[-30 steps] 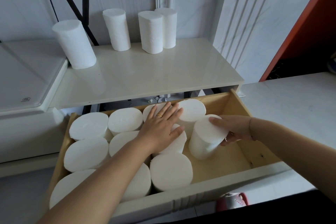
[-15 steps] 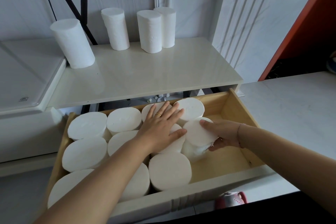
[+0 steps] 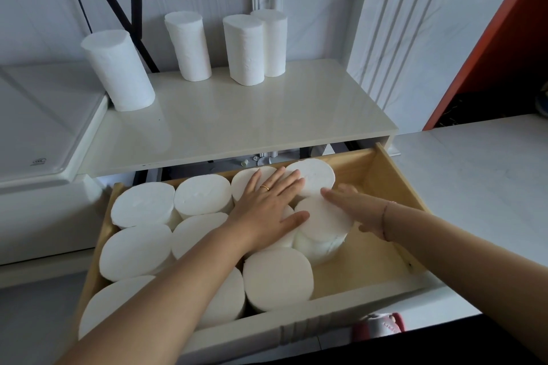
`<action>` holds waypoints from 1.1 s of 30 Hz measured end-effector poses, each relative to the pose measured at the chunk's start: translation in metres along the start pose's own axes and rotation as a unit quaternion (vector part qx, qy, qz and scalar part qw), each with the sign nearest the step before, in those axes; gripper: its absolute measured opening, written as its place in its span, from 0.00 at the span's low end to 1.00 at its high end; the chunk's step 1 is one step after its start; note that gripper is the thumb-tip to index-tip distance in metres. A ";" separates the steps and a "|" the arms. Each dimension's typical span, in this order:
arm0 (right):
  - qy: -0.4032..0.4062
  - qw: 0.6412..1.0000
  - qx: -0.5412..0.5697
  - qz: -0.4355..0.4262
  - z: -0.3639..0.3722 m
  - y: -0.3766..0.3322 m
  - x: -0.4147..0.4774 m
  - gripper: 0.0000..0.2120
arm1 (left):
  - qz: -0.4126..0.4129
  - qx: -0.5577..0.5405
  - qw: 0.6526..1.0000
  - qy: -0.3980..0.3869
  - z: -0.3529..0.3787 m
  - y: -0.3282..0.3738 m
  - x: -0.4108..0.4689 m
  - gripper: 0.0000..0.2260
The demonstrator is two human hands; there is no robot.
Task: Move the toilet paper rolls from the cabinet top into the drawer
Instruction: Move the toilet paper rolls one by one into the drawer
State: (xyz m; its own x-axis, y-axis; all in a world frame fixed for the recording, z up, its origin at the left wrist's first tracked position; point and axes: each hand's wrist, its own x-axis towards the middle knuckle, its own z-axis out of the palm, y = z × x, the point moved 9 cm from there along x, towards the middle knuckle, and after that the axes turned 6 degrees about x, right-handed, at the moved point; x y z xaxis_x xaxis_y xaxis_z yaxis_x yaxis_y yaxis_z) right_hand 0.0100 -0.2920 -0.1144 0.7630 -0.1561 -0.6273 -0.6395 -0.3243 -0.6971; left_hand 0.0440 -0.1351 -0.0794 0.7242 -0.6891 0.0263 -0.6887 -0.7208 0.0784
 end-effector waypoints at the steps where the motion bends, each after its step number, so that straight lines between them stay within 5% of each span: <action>1: 0.021 0.999 0.025 -0.025 -0.004 -0.007 0.004 0.34 | 0.000 0.001 1.000 0.000 -0.001 0.000 0.000 0.31; 6: -0.018 0.976 0.196 -0.097 0.008 -0.025 0.012 0.27 | 0.002 0.005 1.000 -0.001 -0.001 0.001 -0.002 0.30; 18: -0.060 0.974 0.219 -0.020 0.019 0.008 0.012 0.26 | -0.008 0.014 1.000 0.007 0.001 0.000 0.003 0.30; 26: 0.026 0.982 0.176 -0.064 0.004 -0.019 0.026 0.32 | 0.001 0.010 0.999 -0.041 0.005 0.008 0.002 0.40; 33: -0.044 0.964 0.219 0.144 0.011 0.024 0.020 0.42 | 0.013 0.016 0.999 -0.044 0.009 0.016 0.001 0.46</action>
State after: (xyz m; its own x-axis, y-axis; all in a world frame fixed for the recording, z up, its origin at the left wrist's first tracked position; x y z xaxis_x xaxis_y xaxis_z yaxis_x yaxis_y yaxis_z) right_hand 0.0085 -0.2924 -0.1476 0.5494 -0.0941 -0.8302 -0.8170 0.1477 -0.5574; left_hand 0.0332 -0.1482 -0.0871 0.7015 -0.7101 -0.0608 -0.7086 -0.7040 0.0469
